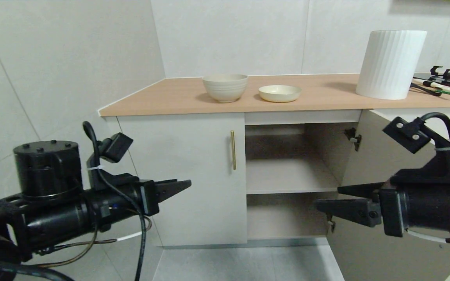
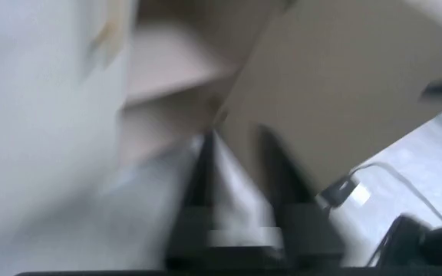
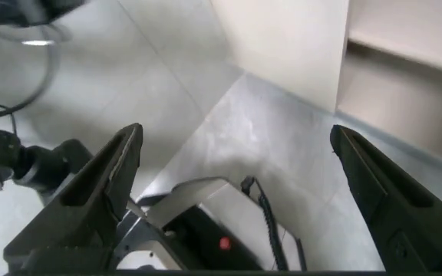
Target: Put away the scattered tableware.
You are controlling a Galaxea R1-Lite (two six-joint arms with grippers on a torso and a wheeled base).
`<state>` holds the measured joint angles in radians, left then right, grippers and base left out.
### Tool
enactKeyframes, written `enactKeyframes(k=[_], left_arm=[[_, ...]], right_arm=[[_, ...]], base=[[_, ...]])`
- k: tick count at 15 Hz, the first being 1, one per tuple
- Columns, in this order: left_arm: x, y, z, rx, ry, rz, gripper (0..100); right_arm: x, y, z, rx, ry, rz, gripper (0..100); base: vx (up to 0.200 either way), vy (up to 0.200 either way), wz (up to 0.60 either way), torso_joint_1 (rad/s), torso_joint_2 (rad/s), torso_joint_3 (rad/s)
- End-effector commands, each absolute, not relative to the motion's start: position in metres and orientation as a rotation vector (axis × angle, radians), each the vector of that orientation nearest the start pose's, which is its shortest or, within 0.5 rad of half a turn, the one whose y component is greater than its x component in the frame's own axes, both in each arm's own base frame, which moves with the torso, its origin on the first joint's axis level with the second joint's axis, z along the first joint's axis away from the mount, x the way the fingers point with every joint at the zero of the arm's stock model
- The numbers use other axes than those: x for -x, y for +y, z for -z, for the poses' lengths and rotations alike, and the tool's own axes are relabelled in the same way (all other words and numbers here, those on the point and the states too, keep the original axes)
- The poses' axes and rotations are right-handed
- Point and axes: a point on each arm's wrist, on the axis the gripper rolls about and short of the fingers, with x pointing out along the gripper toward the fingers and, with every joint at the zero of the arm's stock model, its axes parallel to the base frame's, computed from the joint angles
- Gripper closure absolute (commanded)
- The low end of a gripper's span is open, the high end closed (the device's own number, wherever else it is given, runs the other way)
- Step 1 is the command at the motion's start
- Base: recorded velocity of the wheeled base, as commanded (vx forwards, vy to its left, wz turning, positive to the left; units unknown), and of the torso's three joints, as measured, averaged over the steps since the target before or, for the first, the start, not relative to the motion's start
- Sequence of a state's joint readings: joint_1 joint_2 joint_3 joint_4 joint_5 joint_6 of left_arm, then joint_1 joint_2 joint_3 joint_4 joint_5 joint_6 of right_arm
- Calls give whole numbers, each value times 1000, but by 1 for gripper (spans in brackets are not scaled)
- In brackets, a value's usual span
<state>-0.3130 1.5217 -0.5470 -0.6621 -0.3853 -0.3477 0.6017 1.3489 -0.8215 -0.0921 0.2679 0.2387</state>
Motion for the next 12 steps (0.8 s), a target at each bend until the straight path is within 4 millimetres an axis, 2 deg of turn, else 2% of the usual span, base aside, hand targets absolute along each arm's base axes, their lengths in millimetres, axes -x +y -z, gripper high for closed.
enactKeyframes(k=[1, 3, 5, 8, 12], left_arm=[[-212, -57, -208, 347, 303, 568, 0], [-213, -51, -227, 351, 295, 543, 0], [-209, -50, -233, 354, 317, 536, 0], [-210, -50, -226, 356, 346, 530, 0], [-211, -50, -225, 358, 350, 529, 0]], right_arm=[[-199, 145, -232, -129, 609, -786, 0], [-200, 144, -234, -125, 639, -768, 0], [-202, 144, -228, -117, 658, -724, 0], [-199, 139, -228, -88, 651, -611, 0], [-186, 129, -240, -93, 621, -608, 0]], base=[[0, 0, 0, 0, 0, 0], [0, 0, 0, 0, 0, 0], [0, 0, 0, 0, 0, 0], [0, 0, 0, 0, 0, 0], [0, 0, 0, 0, 0, 0]])
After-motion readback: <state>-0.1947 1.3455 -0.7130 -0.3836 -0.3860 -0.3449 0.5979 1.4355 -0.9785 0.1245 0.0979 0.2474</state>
